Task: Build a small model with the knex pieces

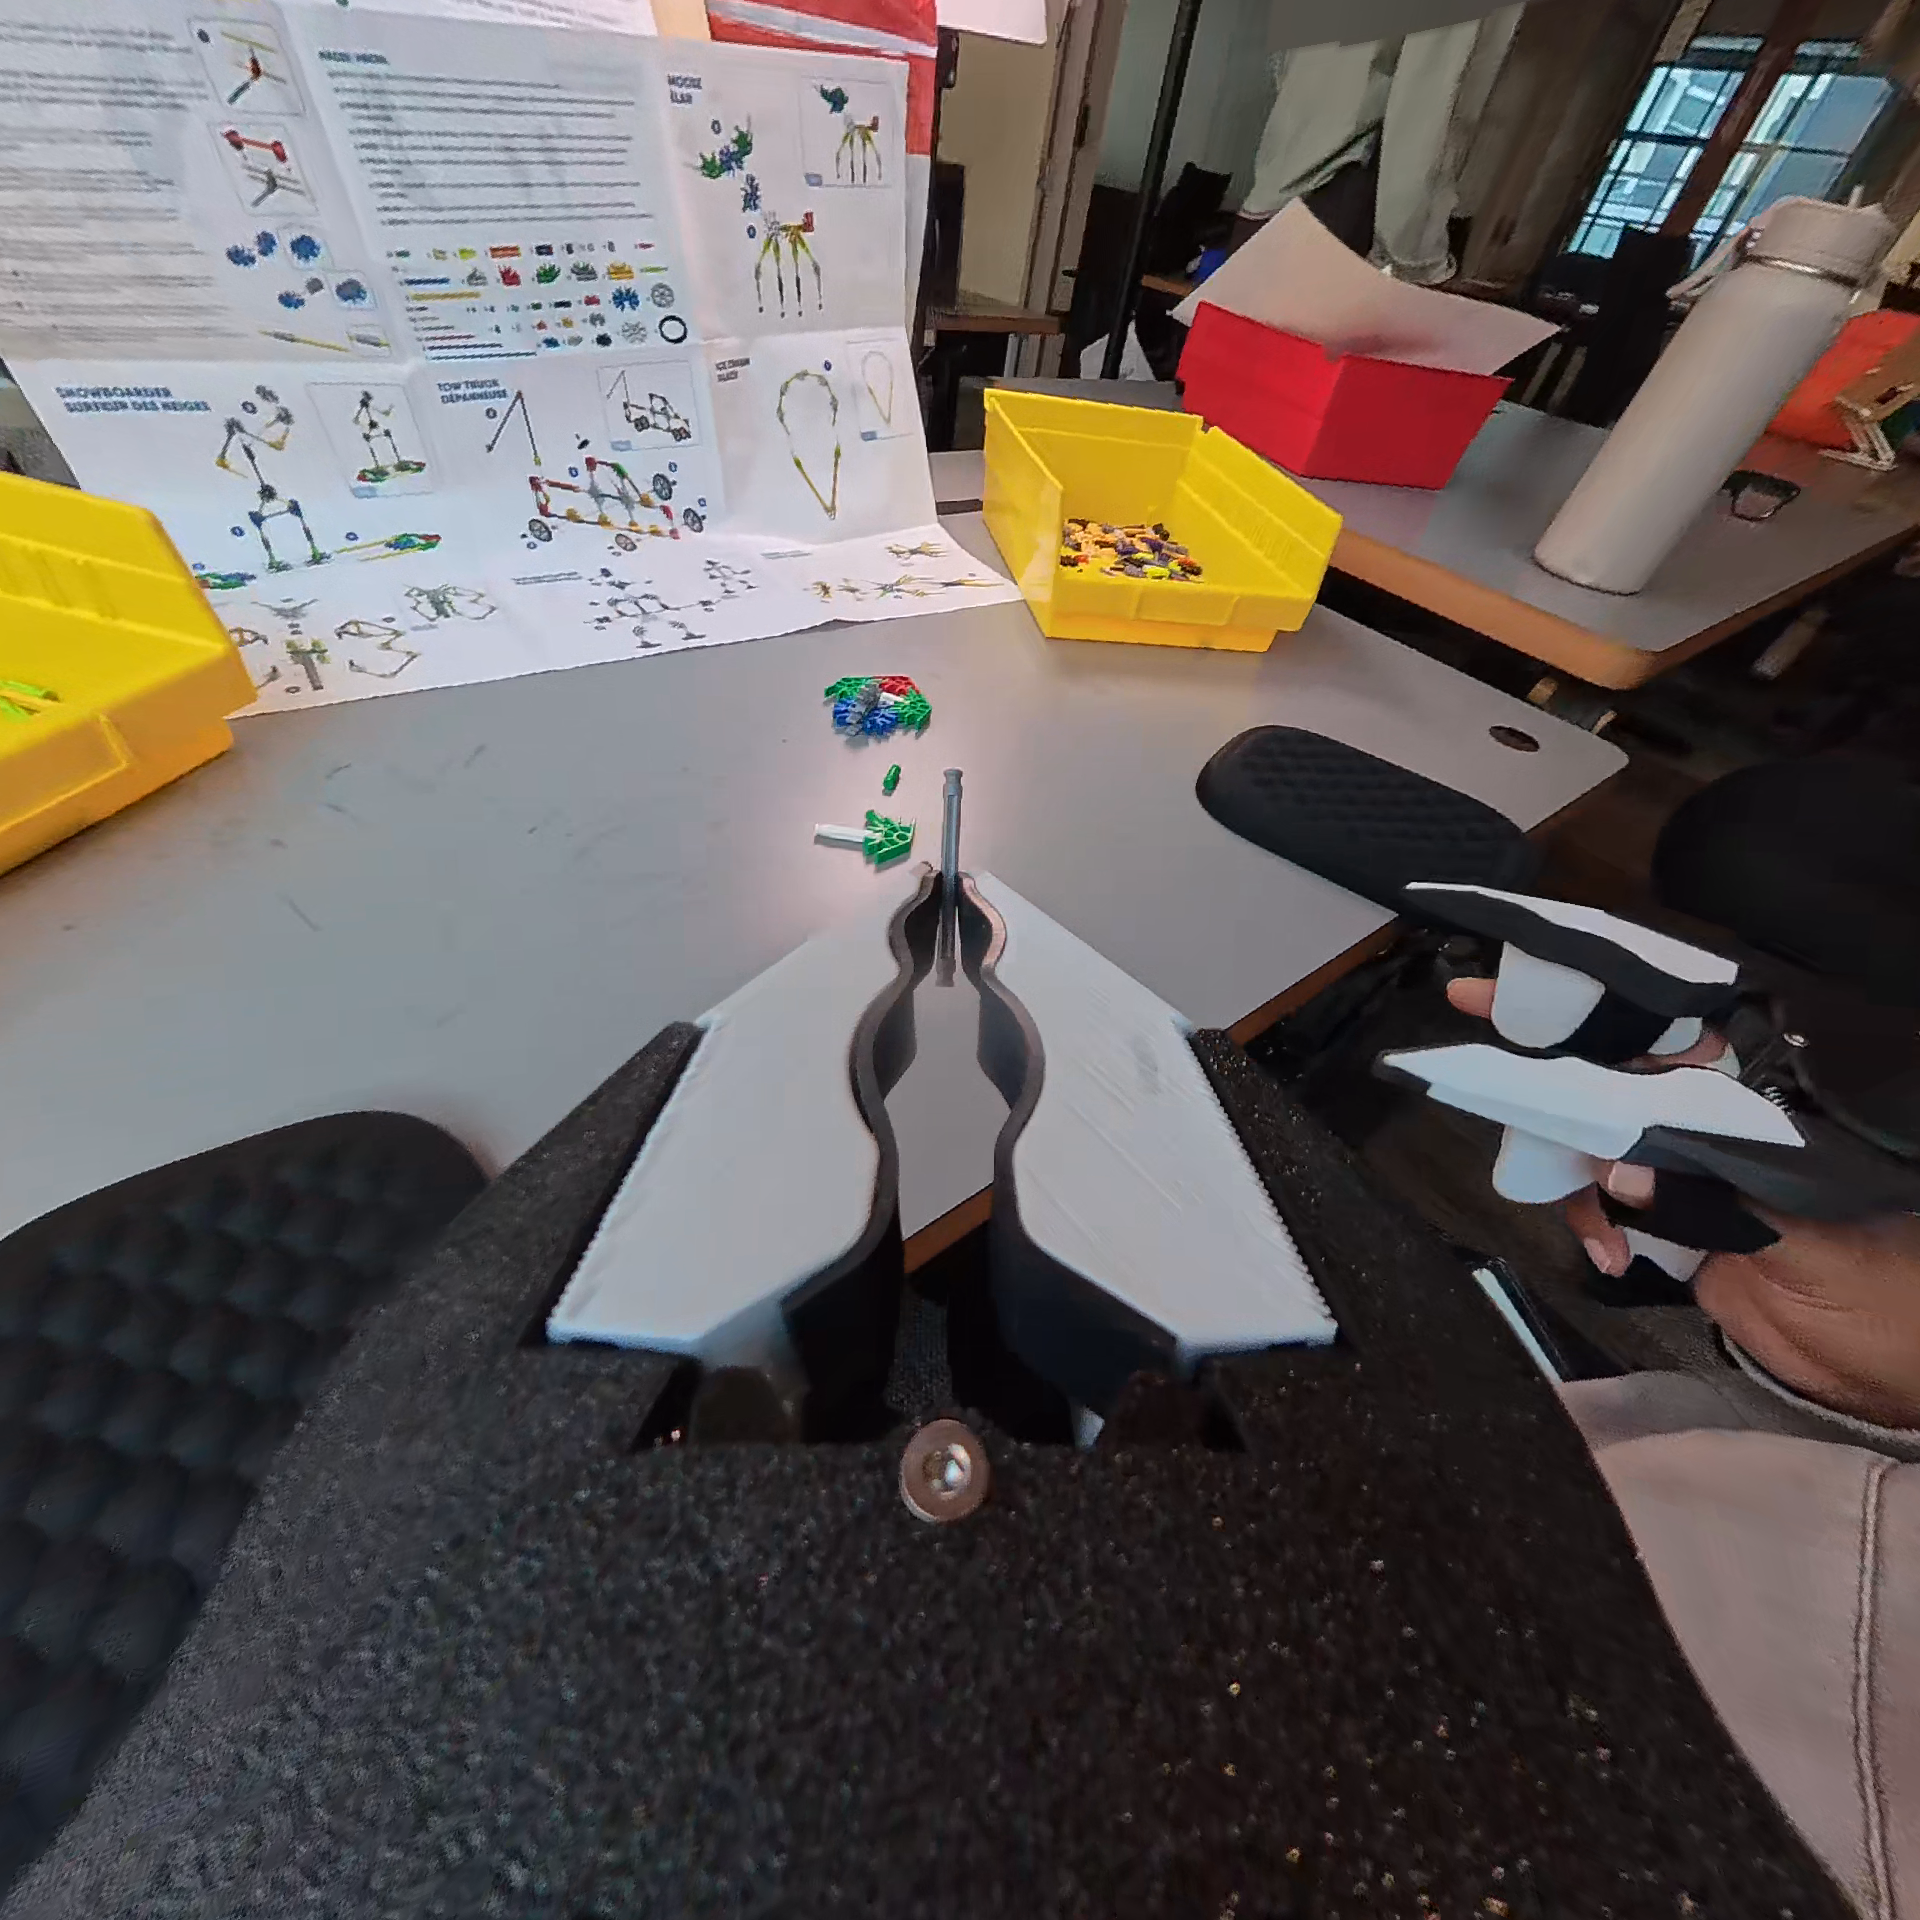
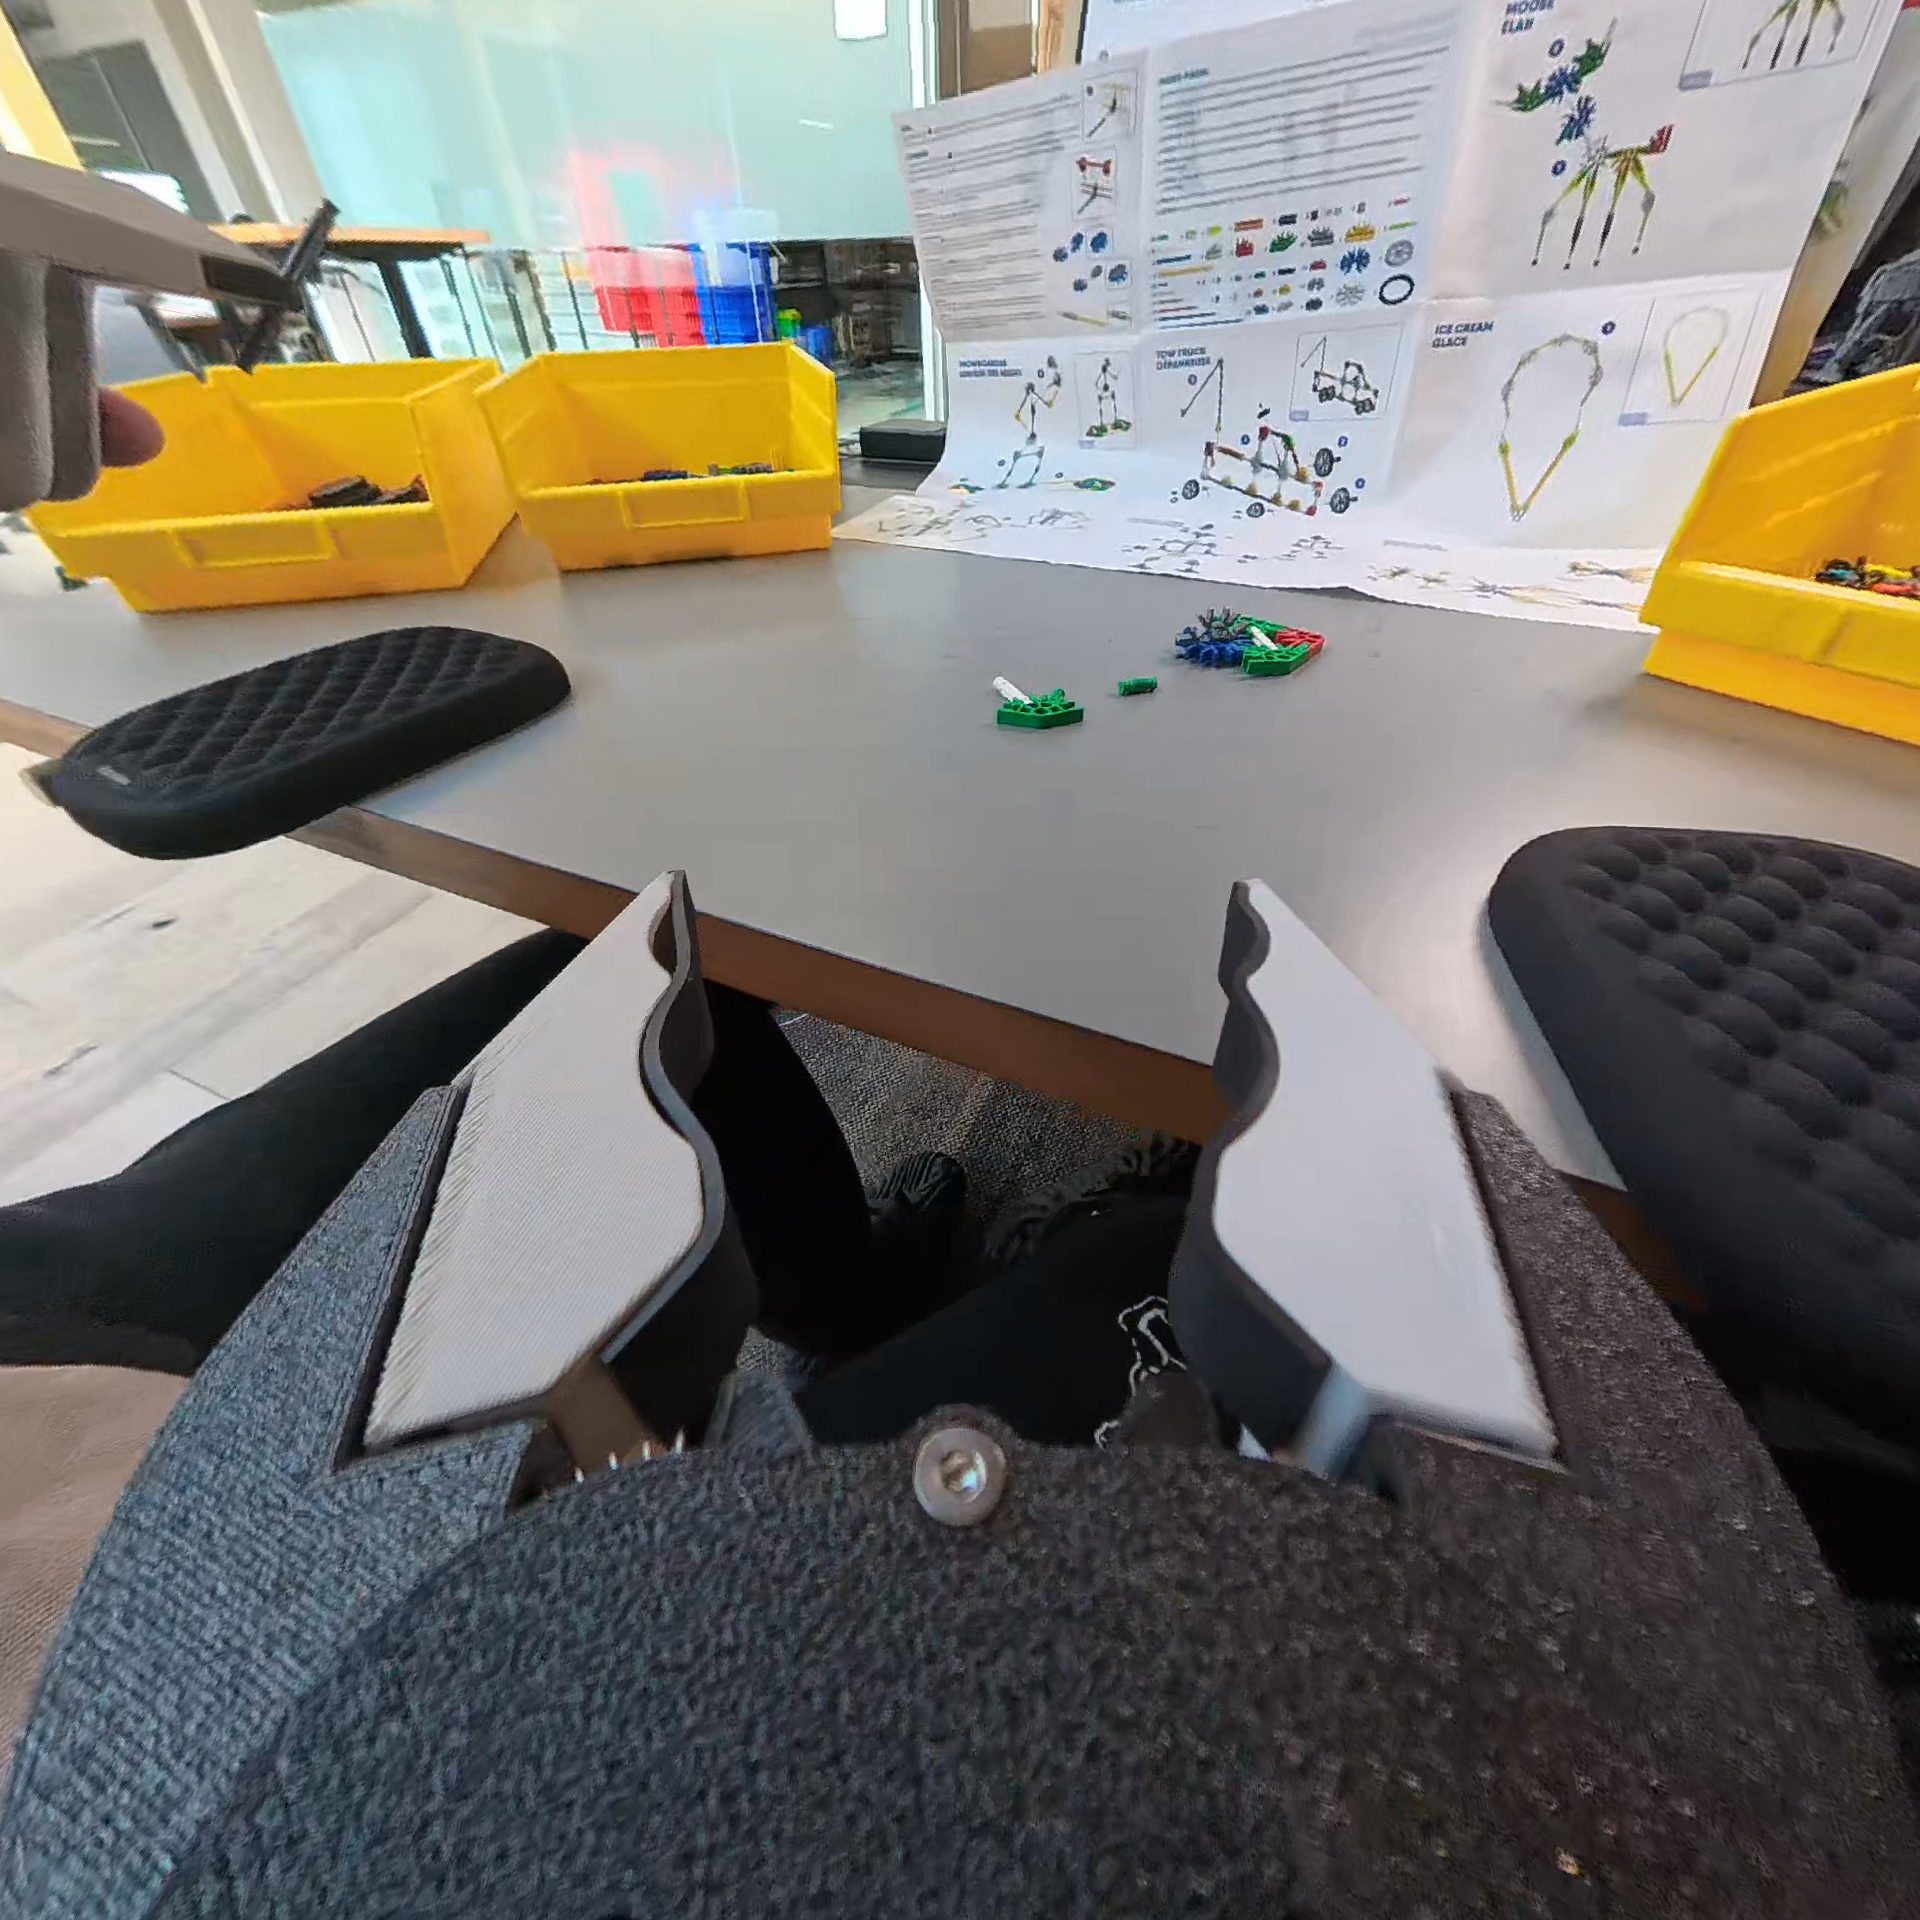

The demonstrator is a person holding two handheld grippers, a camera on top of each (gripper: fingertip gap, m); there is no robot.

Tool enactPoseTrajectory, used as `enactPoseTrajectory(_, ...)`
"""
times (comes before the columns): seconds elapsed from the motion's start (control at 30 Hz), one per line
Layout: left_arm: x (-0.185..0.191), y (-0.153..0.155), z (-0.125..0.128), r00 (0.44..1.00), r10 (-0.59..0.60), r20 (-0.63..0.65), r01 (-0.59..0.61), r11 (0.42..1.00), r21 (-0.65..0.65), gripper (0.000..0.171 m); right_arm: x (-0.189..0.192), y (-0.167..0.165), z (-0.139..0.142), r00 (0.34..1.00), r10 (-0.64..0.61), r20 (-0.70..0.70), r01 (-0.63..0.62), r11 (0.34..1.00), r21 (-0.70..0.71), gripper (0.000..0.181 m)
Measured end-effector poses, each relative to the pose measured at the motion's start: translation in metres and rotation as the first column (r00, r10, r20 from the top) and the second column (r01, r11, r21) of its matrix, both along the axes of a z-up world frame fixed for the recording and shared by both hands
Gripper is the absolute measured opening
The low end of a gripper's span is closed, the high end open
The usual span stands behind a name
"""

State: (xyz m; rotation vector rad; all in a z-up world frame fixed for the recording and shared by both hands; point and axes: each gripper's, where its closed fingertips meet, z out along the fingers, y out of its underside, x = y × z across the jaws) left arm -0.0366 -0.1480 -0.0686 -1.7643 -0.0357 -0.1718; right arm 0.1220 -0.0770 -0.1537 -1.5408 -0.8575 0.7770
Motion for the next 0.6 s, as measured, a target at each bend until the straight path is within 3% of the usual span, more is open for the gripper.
enactPoseTrajectory(0.13, 0.03, -0.006, -0.001, 0.999, 0.023, -0.03, -0.021, 0.999, 0.038, 0.001, 0.037, 0.008, 0.017, 0.996, -0.073, -0.048, 0.074, 0.997, 0.015, 0.097)
enactPoseTrajectory(0.3, 0.048, -0.022, -0.005, 0.998, 0.053, 0.022, -0.055, 0.994, 0.092, 0.001, 0.07, 0.02, 0.038, 0.984, -0.145, -0.106, 0.147, 0.989, 0.018, 0.096)
enactPoseTrajectory(0.43, 0.036, -0.034, -0.022, 0.995, 0.095, -0.04, -0.092, 0.994, 0.063, 0.001, 0.073, 0.023, 0.03, 0.984, -0.168, -0.055, 0.169, 0.985, 0.028, 0.096)
enactPoseTrajectory(0.6, 0.029, -0.023, -0.022, 0.998, 0.016, -0.067, -0.014, 0.999, 0.029, 0.001, 0.074, 0.05, 0.016, 0.973, -0.229, 0.04, 0.227, 0.973, 0.043, 0.096)
